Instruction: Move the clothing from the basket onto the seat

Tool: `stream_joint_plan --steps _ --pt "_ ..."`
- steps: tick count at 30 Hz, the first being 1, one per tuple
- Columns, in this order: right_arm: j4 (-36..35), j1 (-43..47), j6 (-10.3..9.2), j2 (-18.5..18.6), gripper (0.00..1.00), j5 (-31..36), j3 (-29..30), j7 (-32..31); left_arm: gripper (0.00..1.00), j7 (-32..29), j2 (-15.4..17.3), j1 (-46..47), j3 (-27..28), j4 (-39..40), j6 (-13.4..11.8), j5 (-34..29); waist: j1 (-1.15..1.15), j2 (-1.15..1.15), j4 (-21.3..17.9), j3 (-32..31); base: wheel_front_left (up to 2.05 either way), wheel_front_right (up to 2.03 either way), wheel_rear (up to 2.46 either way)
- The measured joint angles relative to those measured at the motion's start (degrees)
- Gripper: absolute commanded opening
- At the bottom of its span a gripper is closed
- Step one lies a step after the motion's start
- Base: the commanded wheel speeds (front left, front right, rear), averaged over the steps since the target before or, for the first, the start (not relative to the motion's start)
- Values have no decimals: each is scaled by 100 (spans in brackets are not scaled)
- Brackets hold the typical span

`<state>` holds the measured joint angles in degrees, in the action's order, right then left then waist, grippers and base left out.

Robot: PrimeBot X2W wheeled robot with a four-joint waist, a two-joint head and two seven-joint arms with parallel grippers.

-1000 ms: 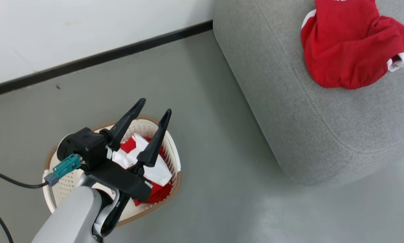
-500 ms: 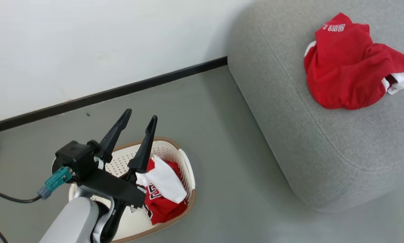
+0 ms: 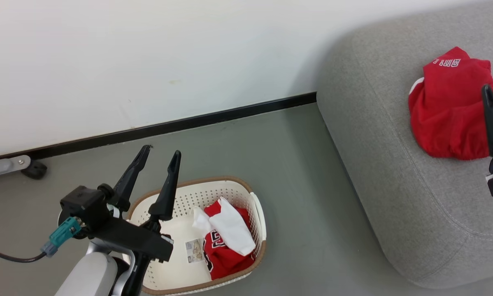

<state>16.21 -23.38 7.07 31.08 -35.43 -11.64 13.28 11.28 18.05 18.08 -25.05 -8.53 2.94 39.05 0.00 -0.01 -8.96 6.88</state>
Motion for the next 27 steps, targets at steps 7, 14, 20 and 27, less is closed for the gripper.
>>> stream_joint_plan --steps 7,14,20,27 --pt "-542 663 -1 -105 100 -145 165 51 100 46 1 -136 77 -94 -52 15 0 0 348 -146 0 0 0" --pt "-864 1251 -11 -254 100 -154 223 94 100 102 5 -328 227 -136 -203 30 0 0 688 -299 0 0 0" --pt "-1114 1645 -59 -632 100 -350 230 99 100 152 49 -558 342 -140 -279 32 0 0 934 -396 0 0 0" --pt "-1325 1943 -155 -895 100 -339 203 101 100 201 23 -615 402 -155 -428 18 1 1 1141 -474 0 0 0"
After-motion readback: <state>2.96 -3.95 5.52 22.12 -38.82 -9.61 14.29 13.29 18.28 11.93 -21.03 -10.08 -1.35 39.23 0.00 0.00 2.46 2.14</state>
